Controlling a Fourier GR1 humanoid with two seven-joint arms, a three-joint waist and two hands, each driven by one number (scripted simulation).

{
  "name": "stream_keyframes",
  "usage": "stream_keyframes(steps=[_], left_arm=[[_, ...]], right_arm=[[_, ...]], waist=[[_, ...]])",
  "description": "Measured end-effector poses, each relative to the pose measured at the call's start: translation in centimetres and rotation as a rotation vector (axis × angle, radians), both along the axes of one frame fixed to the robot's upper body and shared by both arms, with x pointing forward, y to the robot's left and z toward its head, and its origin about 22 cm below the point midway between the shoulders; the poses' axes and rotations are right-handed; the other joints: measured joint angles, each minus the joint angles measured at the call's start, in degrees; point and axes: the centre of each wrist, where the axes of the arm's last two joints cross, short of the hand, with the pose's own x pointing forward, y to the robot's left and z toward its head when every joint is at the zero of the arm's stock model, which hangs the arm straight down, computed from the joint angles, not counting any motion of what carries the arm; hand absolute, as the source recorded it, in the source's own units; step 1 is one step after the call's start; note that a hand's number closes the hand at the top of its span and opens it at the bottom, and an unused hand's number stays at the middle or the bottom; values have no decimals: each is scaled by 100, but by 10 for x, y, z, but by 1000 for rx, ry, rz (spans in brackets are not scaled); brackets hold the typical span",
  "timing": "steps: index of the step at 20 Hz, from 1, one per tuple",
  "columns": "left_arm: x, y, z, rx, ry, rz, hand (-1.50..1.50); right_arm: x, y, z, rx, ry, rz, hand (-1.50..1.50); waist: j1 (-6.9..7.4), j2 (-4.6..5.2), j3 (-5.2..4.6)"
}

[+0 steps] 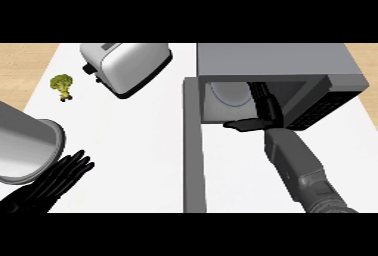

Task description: Pick up the milk, place it into the microwave and close the microwave

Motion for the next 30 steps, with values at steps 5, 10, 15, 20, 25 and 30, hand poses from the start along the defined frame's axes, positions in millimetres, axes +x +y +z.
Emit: stream_keyframes(steps=[5,10,15,20,25,30], left_arm=[[16,-20,-7,24,5,-22,150],[29,-34,-10,60,-4,-31,150],[48,-50,-14,127,-2,-47,150],[62,-72,-17,191,-28,-103,150],[72,-102,-32,216,-52,-146,150],[75,-140,-51,223,-84,-173,150]], right_arm=[[-33,-5,-34,-14,41,6,-150],[-76,-21,-68,-43,85,-28,-150],[-120,-51,-89,-55,91,-73,-150],[-167,-87,-98,-61,88,-122,-150],[-204,-121,-86,-71,57,-166,-150],[-238,-140,-63,-55,22,-161,-150]], waist=[[-145,-52,-10],[-247,-76,-17],[-348,-78,-25],[-382,-68,-30],[-357,-42,-34],[-333,-18,-32]])
